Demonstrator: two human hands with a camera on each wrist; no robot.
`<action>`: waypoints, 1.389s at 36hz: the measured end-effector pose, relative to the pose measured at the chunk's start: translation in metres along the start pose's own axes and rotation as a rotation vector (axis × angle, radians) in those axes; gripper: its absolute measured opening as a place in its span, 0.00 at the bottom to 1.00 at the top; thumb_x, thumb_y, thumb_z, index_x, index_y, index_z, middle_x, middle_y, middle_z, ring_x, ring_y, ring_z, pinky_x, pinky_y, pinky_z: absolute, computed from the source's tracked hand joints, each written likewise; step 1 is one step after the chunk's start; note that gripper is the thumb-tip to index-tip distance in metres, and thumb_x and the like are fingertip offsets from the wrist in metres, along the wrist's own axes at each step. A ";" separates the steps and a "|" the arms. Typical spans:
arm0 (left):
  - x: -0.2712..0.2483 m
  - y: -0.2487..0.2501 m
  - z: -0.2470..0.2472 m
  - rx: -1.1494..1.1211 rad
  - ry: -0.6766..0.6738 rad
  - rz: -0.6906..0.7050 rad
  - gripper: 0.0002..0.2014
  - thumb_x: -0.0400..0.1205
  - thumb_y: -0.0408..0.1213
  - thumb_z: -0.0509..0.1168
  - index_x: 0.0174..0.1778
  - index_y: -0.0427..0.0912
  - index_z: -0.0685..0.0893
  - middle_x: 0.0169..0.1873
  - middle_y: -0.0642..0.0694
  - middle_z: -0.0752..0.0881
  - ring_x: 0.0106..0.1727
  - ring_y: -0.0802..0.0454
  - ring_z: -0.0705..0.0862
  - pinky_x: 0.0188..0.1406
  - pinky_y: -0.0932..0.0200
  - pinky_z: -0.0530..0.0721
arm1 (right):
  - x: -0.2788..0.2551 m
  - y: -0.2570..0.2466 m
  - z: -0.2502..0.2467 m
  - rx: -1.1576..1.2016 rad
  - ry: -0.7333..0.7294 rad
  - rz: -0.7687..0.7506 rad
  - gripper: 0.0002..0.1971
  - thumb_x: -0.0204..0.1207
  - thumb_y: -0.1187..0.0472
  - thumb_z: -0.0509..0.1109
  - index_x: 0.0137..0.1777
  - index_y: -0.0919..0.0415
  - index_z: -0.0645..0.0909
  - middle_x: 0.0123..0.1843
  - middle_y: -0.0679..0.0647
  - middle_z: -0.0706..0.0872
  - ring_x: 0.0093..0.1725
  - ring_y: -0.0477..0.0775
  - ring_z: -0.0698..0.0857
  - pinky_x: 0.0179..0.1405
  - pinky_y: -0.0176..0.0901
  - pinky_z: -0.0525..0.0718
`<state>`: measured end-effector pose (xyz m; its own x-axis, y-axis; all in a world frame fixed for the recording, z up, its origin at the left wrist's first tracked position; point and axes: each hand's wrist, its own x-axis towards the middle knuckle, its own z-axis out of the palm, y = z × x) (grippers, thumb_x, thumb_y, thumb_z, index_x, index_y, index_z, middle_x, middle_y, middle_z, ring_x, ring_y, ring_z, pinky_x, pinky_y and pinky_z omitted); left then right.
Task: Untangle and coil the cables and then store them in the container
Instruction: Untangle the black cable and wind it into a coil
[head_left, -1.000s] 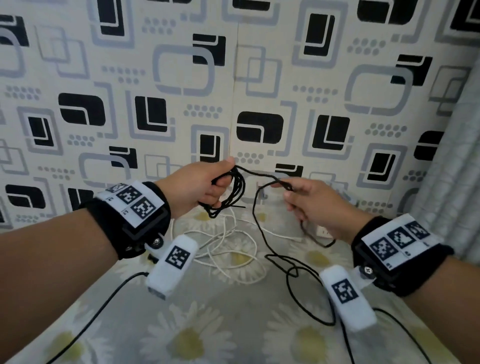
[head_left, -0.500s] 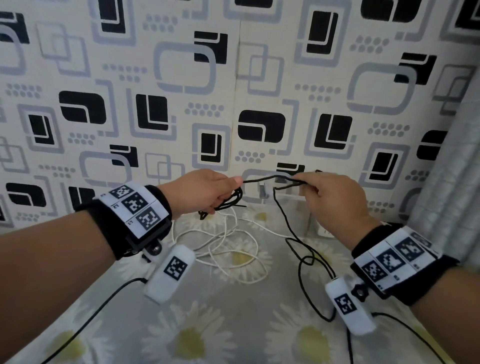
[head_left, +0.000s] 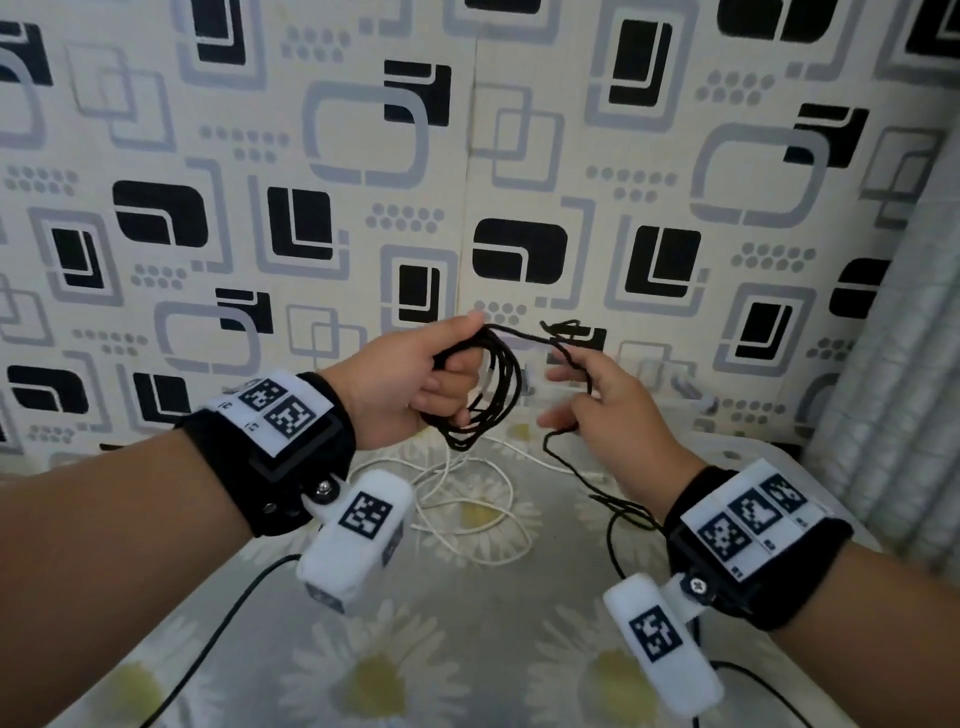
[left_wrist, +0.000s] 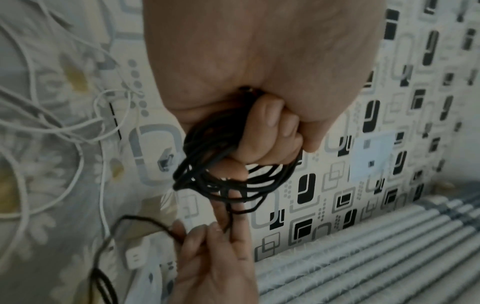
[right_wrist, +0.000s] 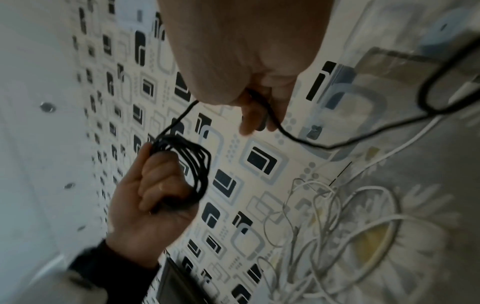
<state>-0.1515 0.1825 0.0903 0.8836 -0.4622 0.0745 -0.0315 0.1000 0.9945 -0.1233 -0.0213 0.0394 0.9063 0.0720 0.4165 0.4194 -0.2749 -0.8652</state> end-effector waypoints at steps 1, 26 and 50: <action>0.001 0.001 -0.001 -0.055 0.007 0.008 0.22 0.78 0.56 0.59 0.24 0.46 0.67 0.15 0.54 0.59 0.13 0.59 0.58 0.32 0.61 0.78 | -0.002 0.002 0.002 -0.007 -0.019 -0.011 0.26 0.82 0.75 0.55 0.74 0.49 0.73 0.61 0.49 0.82 0.29 0.45 0.85 0.45 0.54 0.86; 0.023 -0.013 0.023 -0.783 0.350 0.265 0.18 0.89 0.49 0.54 0.37 0.44 0.71 0.26 0.53 0.66 0.19 0.58 0.66 0.35 0.59 0.82 | -0.024 -0.004 0.018 -0.424 -0.395 -0.015 0.15 0.88 0.53 0.55 0.64 0.51 0.81 0.19 0.20 0.73 0.25 0.22 0.74 0.28 0.24 0.69; 0.004 -0.008 0.032 -0.536 0.053 0.125 0.21 0.88 0.54 0.51 0.32 0.46 0.70 0.19 0.55 0.62 0.15 0.60 0.61 0.36 0.62 0.78 | -0.017 -0.007 0.031 0.568 -0.334 0.431 0.16 0.84 0.70 0.57 0.67 0.63 0.79 0.50 0.57 0.85 0.42 0.54 0.86 0.42 0.47 0.86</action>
<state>-0.1630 0.1519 0.0848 0.9114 -0.3741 0.1718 0.0923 0.5924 0.8003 -0.1397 0.0092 0.0296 0.9249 0.3798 -0.0163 -0.0918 0.1814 -0.9791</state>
